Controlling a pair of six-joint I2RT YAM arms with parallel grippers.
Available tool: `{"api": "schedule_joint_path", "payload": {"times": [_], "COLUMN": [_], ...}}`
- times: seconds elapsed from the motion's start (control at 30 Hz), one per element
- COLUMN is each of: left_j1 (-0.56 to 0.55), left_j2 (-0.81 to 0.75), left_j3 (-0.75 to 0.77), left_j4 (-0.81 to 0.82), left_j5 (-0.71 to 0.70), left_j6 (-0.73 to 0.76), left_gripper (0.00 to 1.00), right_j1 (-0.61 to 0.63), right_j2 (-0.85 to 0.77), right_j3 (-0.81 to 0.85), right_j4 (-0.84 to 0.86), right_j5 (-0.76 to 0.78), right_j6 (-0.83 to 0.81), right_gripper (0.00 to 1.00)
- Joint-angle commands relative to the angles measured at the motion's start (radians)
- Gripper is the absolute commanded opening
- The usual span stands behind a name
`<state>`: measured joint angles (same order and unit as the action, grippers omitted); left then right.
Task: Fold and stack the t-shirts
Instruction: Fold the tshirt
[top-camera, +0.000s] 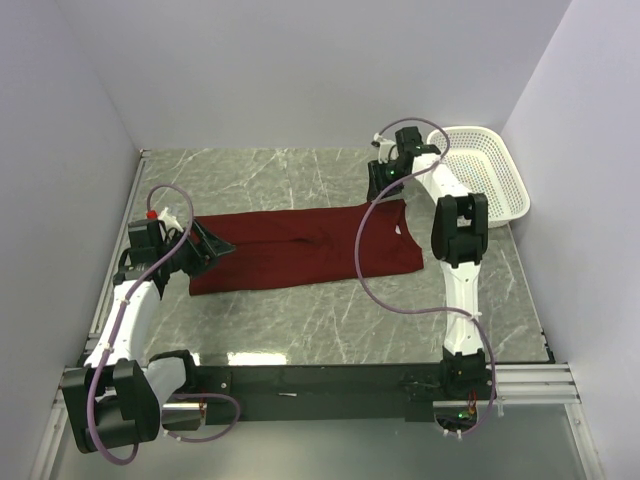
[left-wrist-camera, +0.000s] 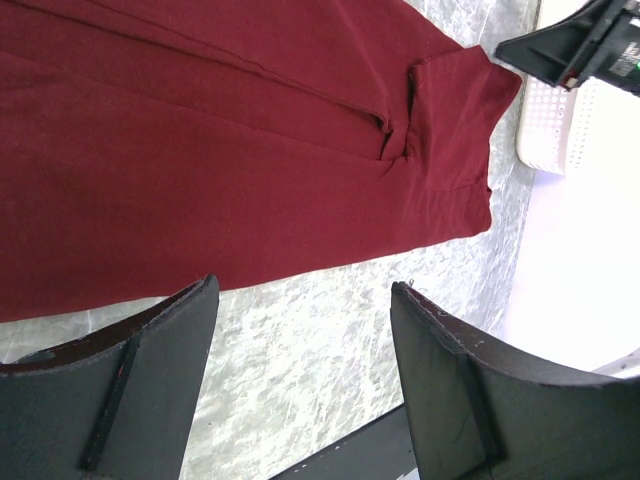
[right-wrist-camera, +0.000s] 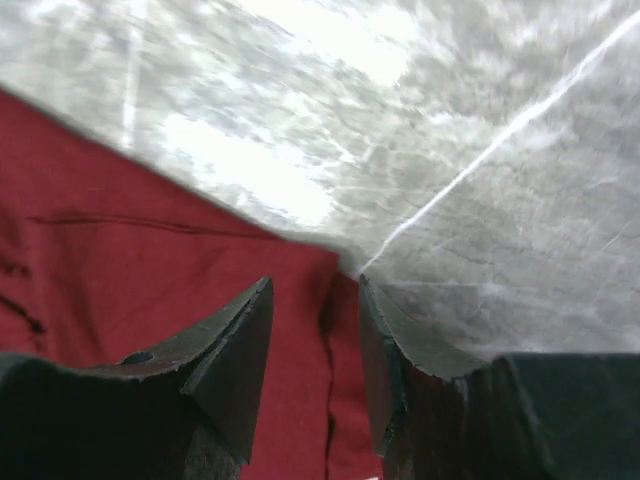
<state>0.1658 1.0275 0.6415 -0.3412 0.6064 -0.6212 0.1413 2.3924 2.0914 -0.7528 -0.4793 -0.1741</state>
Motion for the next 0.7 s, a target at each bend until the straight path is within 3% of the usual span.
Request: {"api": "schedule_joint_path", "payload": {"times": [0.0,0.47,0.6,0.67], "left_j1": [-0.005,-0.005,-0.003,-0.005], "left_j2": [0.000,0.008,0.003,0.003], "left_j3": [0.000,-0.002,-0.002,-0.003], "left_j4": [0.030,0.027,0.025,0.025], "left_j5": [0.024,0.018,0.016,0.018], "left_j6": [0.014,0.015,0.017,0.017], "left_gripper": [0.75,0.75,0.75,0.75], "right_j1": [0.006,0.012,0.009,0.011], "right_j2": [0.020,0.109,0.094,0.067], "right_j3": [0.050,0.188,0.167,0.125], "right_j4": [-0.022,-0.129,-0.119,-0.096], "right_j5": [0.035,-0.062,-0.030,0.005], "right_j6": [0.038,0.022,0.031,0.036], "right_gripper": [0.47,0.38,0.39,0.45]}}
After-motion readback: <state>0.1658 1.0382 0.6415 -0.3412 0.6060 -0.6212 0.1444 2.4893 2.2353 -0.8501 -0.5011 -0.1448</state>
